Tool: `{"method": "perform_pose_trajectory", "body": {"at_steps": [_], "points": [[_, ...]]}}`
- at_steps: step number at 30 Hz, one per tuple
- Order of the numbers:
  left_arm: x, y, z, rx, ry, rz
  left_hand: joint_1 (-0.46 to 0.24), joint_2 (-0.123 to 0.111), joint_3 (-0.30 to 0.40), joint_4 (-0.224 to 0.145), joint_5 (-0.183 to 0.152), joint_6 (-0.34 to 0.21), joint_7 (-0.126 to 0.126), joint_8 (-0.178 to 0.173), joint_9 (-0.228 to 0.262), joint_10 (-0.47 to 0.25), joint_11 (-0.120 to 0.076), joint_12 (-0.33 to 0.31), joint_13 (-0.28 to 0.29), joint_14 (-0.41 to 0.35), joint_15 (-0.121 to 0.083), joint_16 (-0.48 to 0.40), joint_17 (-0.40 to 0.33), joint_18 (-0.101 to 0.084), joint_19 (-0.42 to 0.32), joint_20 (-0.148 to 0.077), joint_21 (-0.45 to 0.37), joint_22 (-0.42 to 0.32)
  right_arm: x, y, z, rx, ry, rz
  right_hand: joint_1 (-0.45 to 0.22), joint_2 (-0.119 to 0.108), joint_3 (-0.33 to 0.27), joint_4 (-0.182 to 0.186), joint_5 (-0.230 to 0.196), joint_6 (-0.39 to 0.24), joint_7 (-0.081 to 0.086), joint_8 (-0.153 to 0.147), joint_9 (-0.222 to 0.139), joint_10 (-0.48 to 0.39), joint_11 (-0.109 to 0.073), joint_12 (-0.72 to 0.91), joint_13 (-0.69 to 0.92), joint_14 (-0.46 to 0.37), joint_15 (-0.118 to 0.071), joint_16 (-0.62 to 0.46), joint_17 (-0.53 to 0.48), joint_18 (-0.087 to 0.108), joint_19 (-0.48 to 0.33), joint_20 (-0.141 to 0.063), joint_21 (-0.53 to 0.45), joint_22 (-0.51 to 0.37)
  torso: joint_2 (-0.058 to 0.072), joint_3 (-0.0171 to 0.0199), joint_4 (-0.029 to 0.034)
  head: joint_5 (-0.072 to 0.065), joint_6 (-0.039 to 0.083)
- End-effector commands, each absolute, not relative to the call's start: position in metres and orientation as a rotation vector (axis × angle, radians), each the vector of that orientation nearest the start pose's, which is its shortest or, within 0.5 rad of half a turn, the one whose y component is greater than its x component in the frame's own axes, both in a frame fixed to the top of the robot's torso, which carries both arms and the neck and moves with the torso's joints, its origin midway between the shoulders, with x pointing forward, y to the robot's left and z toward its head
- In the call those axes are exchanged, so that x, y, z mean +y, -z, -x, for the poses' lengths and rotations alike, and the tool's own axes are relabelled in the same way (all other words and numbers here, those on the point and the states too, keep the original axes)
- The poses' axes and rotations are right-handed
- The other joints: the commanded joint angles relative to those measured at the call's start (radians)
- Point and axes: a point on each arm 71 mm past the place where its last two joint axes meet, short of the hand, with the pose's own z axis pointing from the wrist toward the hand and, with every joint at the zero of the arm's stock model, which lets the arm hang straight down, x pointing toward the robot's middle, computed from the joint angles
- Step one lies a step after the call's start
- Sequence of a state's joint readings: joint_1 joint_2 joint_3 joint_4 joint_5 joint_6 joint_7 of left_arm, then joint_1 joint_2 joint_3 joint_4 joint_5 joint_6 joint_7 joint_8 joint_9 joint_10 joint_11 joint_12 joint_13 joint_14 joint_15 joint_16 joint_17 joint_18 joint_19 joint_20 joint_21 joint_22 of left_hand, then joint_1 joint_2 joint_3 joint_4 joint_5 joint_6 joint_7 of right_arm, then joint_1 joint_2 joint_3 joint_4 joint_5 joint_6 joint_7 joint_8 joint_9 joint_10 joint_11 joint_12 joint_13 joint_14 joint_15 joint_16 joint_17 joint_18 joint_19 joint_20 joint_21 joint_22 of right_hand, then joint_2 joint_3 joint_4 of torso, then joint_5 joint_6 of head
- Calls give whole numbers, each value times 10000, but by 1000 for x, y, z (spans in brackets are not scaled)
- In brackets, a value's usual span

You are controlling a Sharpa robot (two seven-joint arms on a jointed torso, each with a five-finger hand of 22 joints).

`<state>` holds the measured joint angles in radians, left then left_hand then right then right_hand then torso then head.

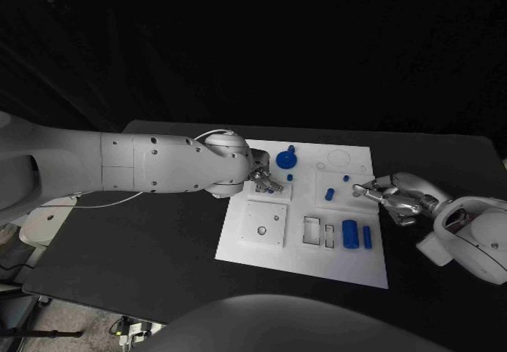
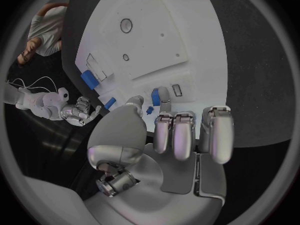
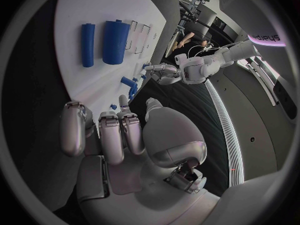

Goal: Assemble the parts on the task board

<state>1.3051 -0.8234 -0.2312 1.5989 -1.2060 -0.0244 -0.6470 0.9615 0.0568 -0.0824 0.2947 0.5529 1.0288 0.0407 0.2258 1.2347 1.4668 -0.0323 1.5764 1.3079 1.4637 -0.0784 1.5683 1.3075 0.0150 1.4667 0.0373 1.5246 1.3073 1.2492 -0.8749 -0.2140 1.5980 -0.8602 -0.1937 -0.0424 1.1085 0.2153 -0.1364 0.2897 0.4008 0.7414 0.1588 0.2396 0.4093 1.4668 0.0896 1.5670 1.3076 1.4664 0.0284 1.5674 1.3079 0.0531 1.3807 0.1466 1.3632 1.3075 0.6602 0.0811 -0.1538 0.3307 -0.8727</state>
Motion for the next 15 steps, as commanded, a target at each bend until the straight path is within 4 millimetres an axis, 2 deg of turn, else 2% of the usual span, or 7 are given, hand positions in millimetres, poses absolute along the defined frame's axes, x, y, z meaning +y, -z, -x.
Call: {"method": "perform_pose_trajectory", "body": {"at_steps": [1,6,10,15], "points": [[203,231,-459,22214,2109,904,-2,123,-32,-12,121,-54,-28,25,23,1040,68,-56,2629,1071,74,25,2633,-26,745,55,-42,2471,-196,232,-448,20642,-9646,-2674,84,-3,-17,-38,58,6,73,-12,-9,1040,53,38,2632,1044,100,34,2629,100,-66,17,-39,1794,2,4,1,4,1],[203,231,-458,22241,2166,985,57,128,-3,-21,416,-42,-47,56,55,1040,55,-56,2629,1071,66,25,2633,-25,743,50,-45,2470,-196,233,-448,20657,-9642,-2675,84,-3,-17,-38,58,6,73,-12,-9,1040,53,38,2632,1044,100,34,2629,100,-66,17,-39,1794,-4,3,-1,11,1],[203,231,-458,22240,2196,1056,182,93,75,-20,961,-49,-67,72,77,1040,37,-56,2629,1071,53,25,2633,-26,745,37,-41,2472,-196,233,-448,20673,-9632,-2680,85,-2,-18,-36,57,4,73,-14,-12,1040,53,38,2632,1044,100,34,2629,102,-69,17,-43,1793,0,4,-3,13,1],[204,231,-458,22232,2215,1122,247,64,151,-22,1270,-59,-75,77,87,1040,28,-56,2629,1071,45,25,2633,-26,745,29,-42,2471,-196,234,-448,20708,-9619,-2682,85,-2,-18,-36,57,4,73,-14,-12,1040,53,38,2632,1044,100,34,2629,102,-69,17,-43,1793,-4,-1,-5,-10,1]]}}
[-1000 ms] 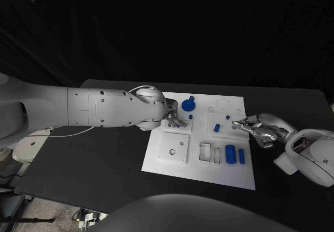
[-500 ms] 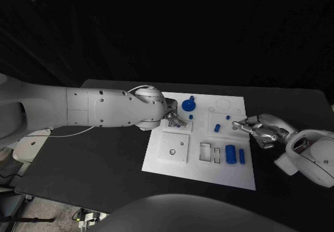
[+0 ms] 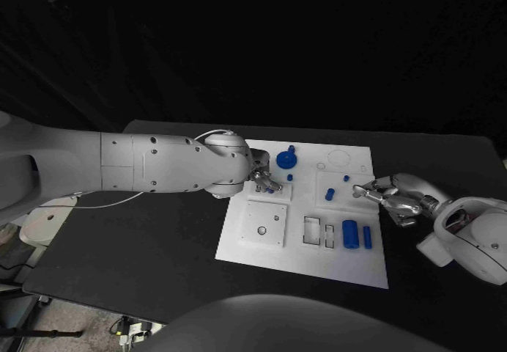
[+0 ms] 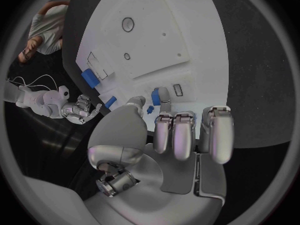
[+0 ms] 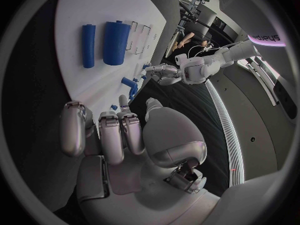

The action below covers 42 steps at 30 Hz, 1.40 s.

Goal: Assemble the parts on the task board

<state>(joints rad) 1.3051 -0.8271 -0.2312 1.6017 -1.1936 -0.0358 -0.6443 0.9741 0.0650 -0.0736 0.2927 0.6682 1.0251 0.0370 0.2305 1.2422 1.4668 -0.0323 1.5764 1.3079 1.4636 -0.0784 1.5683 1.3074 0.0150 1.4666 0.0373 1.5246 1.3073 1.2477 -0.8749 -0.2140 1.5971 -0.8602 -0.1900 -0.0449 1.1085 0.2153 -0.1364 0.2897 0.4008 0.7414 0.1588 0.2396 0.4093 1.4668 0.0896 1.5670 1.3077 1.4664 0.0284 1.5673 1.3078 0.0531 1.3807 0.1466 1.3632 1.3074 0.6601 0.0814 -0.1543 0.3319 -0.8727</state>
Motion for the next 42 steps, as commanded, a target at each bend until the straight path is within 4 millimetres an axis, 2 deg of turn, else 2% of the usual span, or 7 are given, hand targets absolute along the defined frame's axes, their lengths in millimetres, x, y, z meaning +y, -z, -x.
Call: {"method": "perform_pose_trajectory", "body": {"at_steps": [1,3,8,12,18,20,42], "points": [[204,231,-458,22232,2220,1131,141,-26,88,0,212,-24,-40,31,14,1040,25,-56,2629,1072,43,25,2634,-24,743,26,-45,2470,-196,234,-447,20717,-9617,-2682,85,-2,-18,-35,57,4,73,-14,-12,1040,53,38,2631,1043,100,35,2630,101,-69,17,-44,1794,-3,-3,3,-30,1],[204,231,-458,22227,2231,1149,189,-49,154,1,486,-30,-47,31,16,1040,19,-56,2629,1072,37,25,2634,-25,745,20,-41,2472,-196,234,-447,20731,-9616,-2681,85,-2,-18,-35,57,4,73,-14,-12,1040,53,38,2631,1043,100,35,2630,101,-69,17,-44,1794,-2,-1,6,-45,1],[204,231,-458,22206,2257,1188,198,-50,182,2,562,-24,-49,35,18,1040,16,-56,2629,1072,35,25,2634,-27,750,19,-32,2474,-196,234,-447,20758,-9613,-2681,84,5,-18,-31,58,3,74,-15,-15,1040,54,38,2631,1043,100,35,2630,102,-71,18,-46,1793,-1,-2,3,-51,1],[204,231,-458,22197,2278,1215,255,-87,276,-2,818,-20,-60,43,23,1040,8,-56,2629,1072,28,25,2634,-27,750,13,-33,2474,-196,235,-447,20780,-9602,-2687,84,5,-18,-31,58,3,74,-15,-15,1040,54,38,2631,1043,100,35,2630,102,-71,18,-46,1793,-2,-2,6,-56,1],[204,231,-458,22172,2328,1263,550,-314,636,-11,1750,-34,-99,59,42,1040,-26,-56,2629,1072,-1,25,2634,-27,750,-14,-32,2474,-196,236,-447,20806,-9586,-2698,84,5,-18,-31,58,3,74,-15,-15,1040,54,38,2631,1043,100,35,2630,102,-71,18,-46,1793,-1,1,6,-54,1],[204,230,-458,22168,2355,1291,630,-371,722,-17,1883,-31,-108,68,50,1040,-35,-56,2629,1072,-8,25,2634,-28,750,-20,-31,2475,-196,236,-447,20814,-9584,-2698,84,5,-18,-31,58,3,74,-15,-15,1040,54,38,2631,1043,100,35,2630,102,-71,18,-46,1793,-2,2,4,-55,1],[199,231,-459,22193,2551,1468,1660,-871,1554,-91,1946,196,-232,263,175,1040,-143,-56,2629,1072,-97,25,2634,-31,758,-103,-17,2479,-196,237,-447,20863,-9535,-2729,76,28,-17,-17,60,1,78,-18,-24,1040,57,38,2631,1043,102,35,2630,112,-101,20,-81,1780,5,6,3,-62,1]]}}
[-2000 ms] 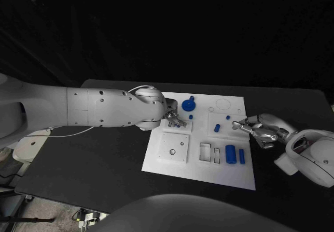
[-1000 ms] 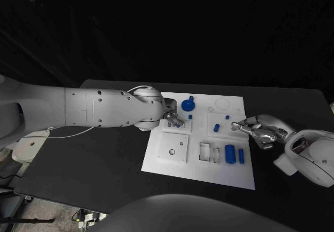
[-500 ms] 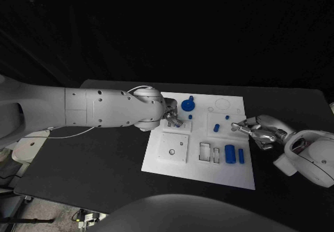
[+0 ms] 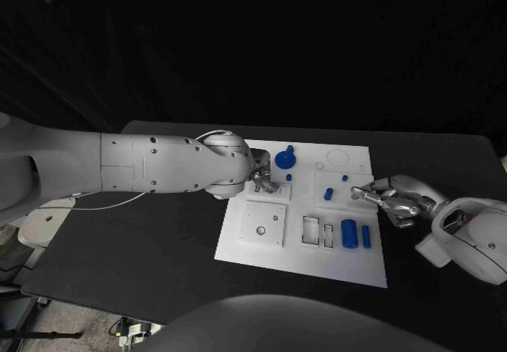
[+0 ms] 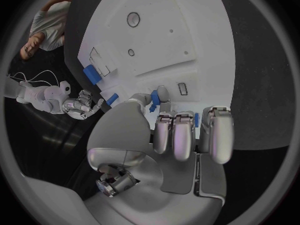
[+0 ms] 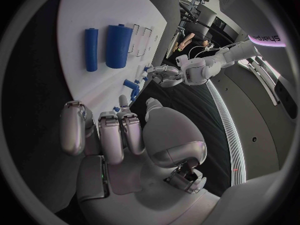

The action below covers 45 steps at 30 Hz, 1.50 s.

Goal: Assemble the parts on the task board

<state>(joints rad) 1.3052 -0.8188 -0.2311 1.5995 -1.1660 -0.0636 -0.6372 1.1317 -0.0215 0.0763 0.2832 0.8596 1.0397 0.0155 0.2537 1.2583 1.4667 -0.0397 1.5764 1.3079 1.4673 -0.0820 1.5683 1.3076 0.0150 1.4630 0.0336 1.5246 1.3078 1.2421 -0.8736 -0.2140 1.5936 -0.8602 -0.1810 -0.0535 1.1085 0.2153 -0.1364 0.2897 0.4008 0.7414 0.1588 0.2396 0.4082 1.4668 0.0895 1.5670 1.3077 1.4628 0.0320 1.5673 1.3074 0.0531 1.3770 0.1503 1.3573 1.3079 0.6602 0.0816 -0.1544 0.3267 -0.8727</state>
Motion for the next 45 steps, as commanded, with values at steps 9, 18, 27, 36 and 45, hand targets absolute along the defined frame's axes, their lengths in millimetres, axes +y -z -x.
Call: {"method": "perform_pose_trajectory", "body": {"at_steps": [9,18,27,36,45], "points": [[199,231,-459,22142,2540,1531,220,-21,218,23,112,155,-44,100,48,1041,-93,-56,2629,1035,-78,25,2632,-38,812,-84,13,2483,-197,237,-447,20880,-9500,-2745,73,32,-18,-15,59,0,79,-18,-16,1040,59,38,2631,1080,66,35,2634,117,-79,-17,-38,1769,-2,2,8,-16,1],[204,229,-457,22020,2521,1689,266,-37,312,38,217,189,-54,126,63,1041,-107,-56,2629,1035,-93,25,2632,-39,815,-97,19,2485,-197,238,-447,20879,-9485,-2754,72,34,-18,-14,59,0,79,-19,-16,1040,59,38,2631,1080,67,35,2634,122,-92,-17,-52,1763,-21,4,15,4,1],[206,225,-456,22002,2493,1620,265,-45,329,44,247,189,-53,128,65,1041,-108,-56,2629,1035,-96,25,2632,-41,819,-100,25,2487,-197,239,-447,20898,-9480,-2760,72,37,-18,-13,60,0,80,-19,-18,1040,61,38,2631,1080,67,35,2634,126,-107,-16,-69,1757,-11,0,0,26,1],[207,223,-457,21921,2256,1193,277,-71,385,48,283,139,-44,107,65,1041,-106,-56,2629,1035,-99,25,2632,-27,787,-105,-30,2469,-198,239,-447,20921,-9453,-2783,71,42,-18,-13,60,0,82,-20,-21,1040,63,38,2631,1080,68,35,2634,127,-111,-16,-74,1755,13,-1,2,4,1],[203,224,-458,21870,2182,865,303,-85,431,40,258,87,-34,88,66,1041,-100,-56,2629,1035,-95,25,2632,-24,776,-105,-47,2463,-198,239,-447,20920,-9465,-2778,71,42,-18,-13,60,0,82,-20,-21,1040,63,38,2631,1080,68,35,2634,127,-111,-16,-74,1755,13,-6,-2,-8,1]]}}
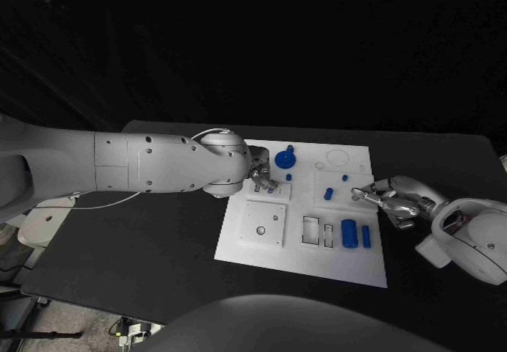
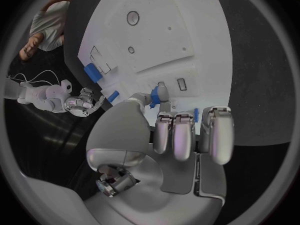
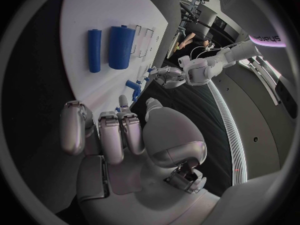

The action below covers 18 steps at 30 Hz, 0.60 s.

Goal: Assemble the parts on the task board

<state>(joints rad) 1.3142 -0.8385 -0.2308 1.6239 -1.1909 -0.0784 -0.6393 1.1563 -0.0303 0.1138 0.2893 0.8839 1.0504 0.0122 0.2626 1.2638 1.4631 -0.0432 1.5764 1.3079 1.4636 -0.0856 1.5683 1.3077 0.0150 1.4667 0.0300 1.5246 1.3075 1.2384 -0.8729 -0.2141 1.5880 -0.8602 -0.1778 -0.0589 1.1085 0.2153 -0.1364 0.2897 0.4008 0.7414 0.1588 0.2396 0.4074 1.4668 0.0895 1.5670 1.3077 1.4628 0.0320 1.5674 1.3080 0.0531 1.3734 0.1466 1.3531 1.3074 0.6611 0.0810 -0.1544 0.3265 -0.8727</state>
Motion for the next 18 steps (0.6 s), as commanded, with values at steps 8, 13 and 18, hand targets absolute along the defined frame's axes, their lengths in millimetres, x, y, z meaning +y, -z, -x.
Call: {"method": "perform_pose_trajectory", "body": {"at_steps": [8,13,18], "points": [[203,224,-459,21776,2049,592,77,-4,92,-23,-25,-52,8,-11,13,1077,-58,-56,2629,1072,-55,25,2631,-22,733,-67,-58,2462,-198,239,-447,20909,-9467,-2781,71,42,-18,-13,60,0,82,-20,-12,1040,63,38,2631,1079,69,34,2628,127,-74,21,-32,1760,-10,4,11,-8,1],[203,225,-459,21745,1971,491,79,-6,97,-22,-32,-56,10,-12,14,1077,-56,-56,2629,1072,-53,25,2631,-20,730,-67,-63,2461,-198,239,-447,20900,-9480,-2775,71,42,-18,-13,60,0,82,-20,-12,1040,63,38,2631,1079,69,34,2628,127,-74,21,-32,1760,-8,5,15,-10,1],[204,225,-460,21761,1902,424,90,-4,115,-24,-55,-65,12,-14,16,1077,-54,-56,2629,1072,-51,25,2631,-21,731,-66,-60,2462,-198,239,-447,20899,-9484,-2774,66,47,-21,-10,58,-2,84,-21,-18,1040,65,38,2631,1079,71,34,2628,128,-78,23,-38,1758,-10,4,9,10,1]]}}
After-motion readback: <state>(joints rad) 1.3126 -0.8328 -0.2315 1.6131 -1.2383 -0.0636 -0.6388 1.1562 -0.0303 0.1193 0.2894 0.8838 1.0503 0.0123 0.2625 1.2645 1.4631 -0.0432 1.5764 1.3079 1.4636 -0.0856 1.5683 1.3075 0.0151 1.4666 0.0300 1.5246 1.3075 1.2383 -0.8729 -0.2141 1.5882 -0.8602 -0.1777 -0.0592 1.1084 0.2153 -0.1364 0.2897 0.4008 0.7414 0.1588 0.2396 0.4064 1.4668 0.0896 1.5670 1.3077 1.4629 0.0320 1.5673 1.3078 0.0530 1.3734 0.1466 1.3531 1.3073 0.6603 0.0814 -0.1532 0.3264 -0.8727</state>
